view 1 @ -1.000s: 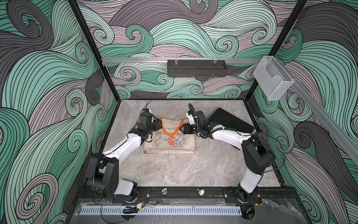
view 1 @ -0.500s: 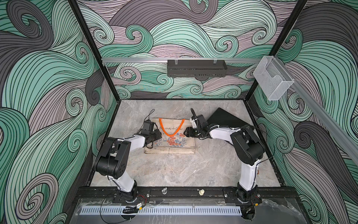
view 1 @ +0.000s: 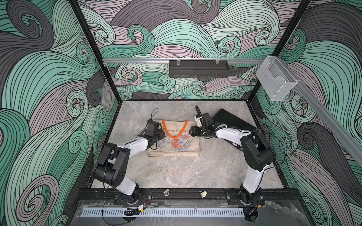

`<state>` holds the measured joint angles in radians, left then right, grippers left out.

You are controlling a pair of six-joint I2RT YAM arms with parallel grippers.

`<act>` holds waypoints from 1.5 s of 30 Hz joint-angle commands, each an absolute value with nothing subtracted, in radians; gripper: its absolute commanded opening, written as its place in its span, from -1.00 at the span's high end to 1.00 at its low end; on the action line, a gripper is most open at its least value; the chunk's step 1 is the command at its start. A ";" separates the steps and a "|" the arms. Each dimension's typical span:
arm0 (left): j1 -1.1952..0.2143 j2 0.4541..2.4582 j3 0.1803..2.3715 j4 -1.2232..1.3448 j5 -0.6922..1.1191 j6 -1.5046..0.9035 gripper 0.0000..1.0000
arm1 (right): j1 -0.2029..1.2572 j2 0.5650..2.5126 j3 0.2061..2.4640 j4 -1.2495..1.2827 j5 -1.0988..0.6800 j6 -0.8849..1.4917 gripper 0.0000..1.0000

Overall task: Put away the canvas bag
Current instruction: Press the canvas bag at the center of the board, then reset both arms

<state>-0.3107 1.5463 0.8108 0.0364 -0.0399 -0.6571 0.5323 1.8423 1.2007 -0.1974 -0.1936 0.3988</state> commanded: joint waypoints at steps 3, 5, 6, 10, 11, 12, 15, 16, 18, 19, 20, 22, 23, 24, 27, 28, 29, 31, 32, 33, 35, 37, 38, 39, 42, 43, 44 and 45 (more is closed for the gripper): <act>-0.286 1.618 0.987 -0.003 -0.031 -0.603 -0.08 | 0.546 1.751 1.187 -0.298 -0.241 0.408 -0.23; -0.261 1.685 1.022 0.031 0.014 -0.620 -0.01 | 0.564 1.715 1.126 -0.281 -0.288 0.440 -0.14; -0.254 1.717 1.037 0.048 0.030 -0.624 0.06 | 0.574 1.695 1.093 -0.265 -0.311 0.457 -0.10; -0.248 1.812 1.099 0.064 0.010 -0.594 0.17 | 0.619 1.640 0.968 -0.183 -0.358 0.513 0.11; -0.243 1.831 1.110 0.058 -0.001 -0.591 0.23 | 0.624 1.635 0.936 -0.163 -0.358 0.529 0.14; -0.237 1.848 1.110 0.061 -0.015 -0.592 0.25 | 0.624 1.634 0.899 -0.131 -0.356 0.547 0.19; -0.217 1.867 1.074 0.114 -0.040 -0.610 0.27 | 0.620 1.651 0.814 -0.064 -0.330 0.564 0.34; -0.212 1.879 1.064 0.126 -0.047 -0.615 0.27 | 0.620 1.664 0.800 -0.055 -0.313 0.558 0.38; -0.203 1.915 1.059 0.147 -0.033 -0.614 0.27 | 0.619 1.697 0.790 -0.049 -0.300 0.553 0.40; -0.201 1.929 1.058 0.155 -0.031 -0.614 0.27 | 0.620 1.708 0.786 -0.041 -0.299 0.549 0.40; -0.200 1.937 1.054 0.159 -0.031 -0.614 0.27 | 0.620 1.717 0.784 -0.041 -0.294 0.551 0.41; -0.199 1.930 1.039 0.174 -0.031 -0.614 0.27 | 0.621 1.707 0.772 -0.047 -0.267 0.551 0.42; -0.198 1.920 1.029 0.174 -0.031 -0.614 0.27 | 0.620 1.697 0.760 -0.046 -0.246 0.553 0.43; -0.196 1.910 1.019 0.184 -0.031 -0.614 0.27 | 0.620 1.684 0.751 -0.051 -0.226 0.554 0.45; -0.192 1.871 1.009 0.195 -0.031 -0.614 0.27 | 0.621 1.634 0.757 -0.072 -0.217 0.529 0.48; -0.192 1.846 1.015 0.194 -0.031 -0.614 0.27 | 0.622 1.603 0.767 -0.081 -0.213 0.517 0.46; -0.192 1.816 1.028 0.179 -0.031 -0.614 0.27 | 0.621 1.566 0.784 -0.097 -0.197 0.496 0.40; -0.190 1.748 1.066 0.107 -0.031 -0.614 0.27 | 0.621 1.488 0.828 -0.140 -0.137 0.440 0.13; -0.190 1.708 1.082 0.069 -0.031 -0.614 0.27 | 0.620 1.442 0.855 -0.170 -0.084 0.404 -0.08; -0.188 1.666 1.089 0.036 -0.031 -0.614 0.27 | 0.616 1.399 0.873 -0.187 -0.020 0.356 -0.33; -0.184 1.594 1.084 -0.024 -0.220 -0.474 -0.68 | 0.601 1.314 0.887 -0.197 0.106 0.276 -0.84; -0.177 1.517 1.055 -0.074 -0.390 -0.433 -0.97 | 0.544 1.232 0.860 -0.146 0.189 0.206 -1.00; -0.169 1.489 1.032 -0.072 -0.458 -0.424 -0.97 | 0.501 1.209 0.849 -0.128 0.175 0.185 -1.00; -0.159 1.457 0.995 -0.050 -0.496 -0.392 -0.97 | 0.438 1.191 0.846 -0.121 0.166 0.174 -1.00; -0.144 1.369 0.876 0.032 -0.558 -0.295 -0.97 | 0.284 1.190 0.798 -0.045 0.158 0.125 -1.00; -0.146 1.353 0.835 0.056 -0.589 -0.256 -0.97 | 0.254 1.192 0.760 0.009 0.170 0.075 -0.99; -0.146 1.336 0.790 0.086 -0.624 -0.237 -0.97 | 0.232 1.193 0.707 0.106 0.229 0.037 -0.99; -0.144 1.321 0.735 0.131 -0.650 -0.223 -0.97 | 0.206 1.194 0.653 0.199 0.272 0.008 -0.99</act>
<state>-0.1452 1.3243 0.8425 0.0906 -0.4988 -0.3435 0.2527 1.1717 0.7685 0.0387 0.1539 0.1455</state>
